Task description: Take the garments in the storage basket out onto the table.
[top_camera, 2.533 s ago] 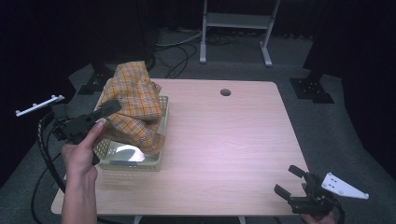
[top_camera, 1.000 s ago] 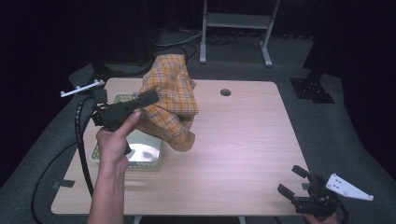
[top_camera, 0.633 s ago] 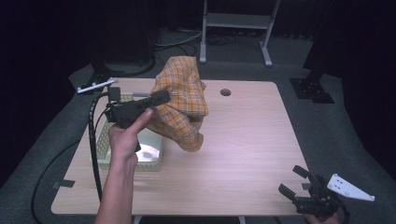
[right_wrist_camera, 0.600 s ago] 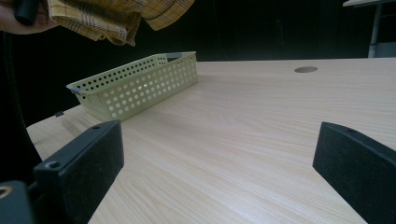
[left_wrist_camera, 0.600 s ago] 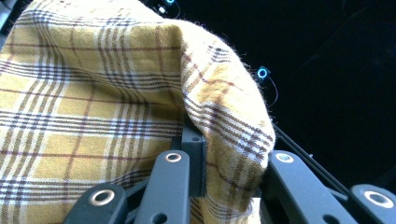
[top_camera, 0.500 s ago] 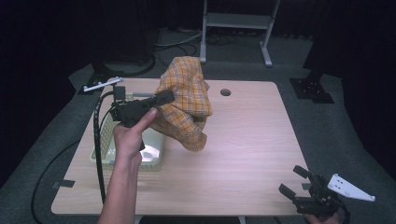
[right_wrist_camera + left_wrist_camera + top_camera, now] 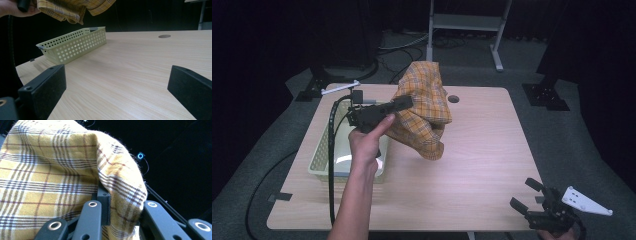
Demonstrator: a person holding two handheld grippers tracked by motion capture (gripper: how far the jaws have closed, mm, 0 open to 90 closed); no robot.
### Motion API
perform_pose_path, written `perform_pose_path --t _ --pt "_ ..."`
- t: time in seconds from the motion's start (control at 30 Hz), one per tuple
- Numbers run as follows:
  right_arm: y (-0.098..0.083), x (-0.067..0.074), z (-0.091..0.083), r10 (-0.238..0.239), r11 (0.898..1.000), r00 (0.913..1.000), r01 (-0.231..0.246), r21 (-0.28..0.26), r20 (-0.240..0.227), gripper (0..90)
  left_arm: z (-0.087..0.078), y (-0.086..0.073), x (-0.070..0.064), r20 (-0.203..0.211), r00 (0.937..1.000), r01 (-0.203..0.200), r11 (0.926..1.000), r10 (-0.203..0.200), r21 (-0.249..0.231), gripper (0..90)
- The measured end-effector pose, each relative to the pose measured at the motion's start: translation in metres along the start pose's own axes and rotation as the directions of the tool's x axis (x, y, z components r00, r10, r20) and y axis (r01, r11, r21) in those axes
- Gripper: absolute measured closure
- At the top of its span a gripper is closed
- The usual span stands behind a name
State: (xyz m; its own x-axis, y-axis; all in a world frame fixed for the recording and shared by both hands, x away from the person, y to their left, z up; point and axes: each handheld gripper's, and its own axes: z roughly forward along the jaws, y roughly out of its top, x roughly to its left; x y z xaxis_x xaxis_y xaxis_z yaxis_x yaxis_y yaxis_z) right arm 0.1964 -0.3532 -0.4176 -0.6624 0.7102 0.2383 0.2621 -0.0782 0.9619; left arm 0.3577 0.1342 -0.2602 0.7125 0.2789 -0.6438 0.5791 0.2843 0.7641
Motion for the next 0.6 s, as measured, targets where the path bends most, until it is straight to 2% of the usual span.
perform_pose_path --t 0.3,0.47,0.6 --pt "0.000 0.001 0.000 0.000 1.000 1.0000 0.000 -0.005 -0.004 1.8 0.017 -0.004 0.006 0.002 0.9999 0.014 0.9998 -0.014 0.016 78.0" --pt "0.000 0.000 -0.001 0.002 1.000 1.0000 -0.002 -0.009 -0.002 1.8 0.026 -0.008 0.007 -0.020 0.9997 0.012 0.9997 -0.011 0.021 78.0" --pt "0.001 0.000 -0.002 0.003 1.000 1.0000 -0.003 -0.013 0.000 1.8 0.034 -0.011 0.008 -0.012 0.9998 0.016 0.9995 -0.016 0.025 78.1"
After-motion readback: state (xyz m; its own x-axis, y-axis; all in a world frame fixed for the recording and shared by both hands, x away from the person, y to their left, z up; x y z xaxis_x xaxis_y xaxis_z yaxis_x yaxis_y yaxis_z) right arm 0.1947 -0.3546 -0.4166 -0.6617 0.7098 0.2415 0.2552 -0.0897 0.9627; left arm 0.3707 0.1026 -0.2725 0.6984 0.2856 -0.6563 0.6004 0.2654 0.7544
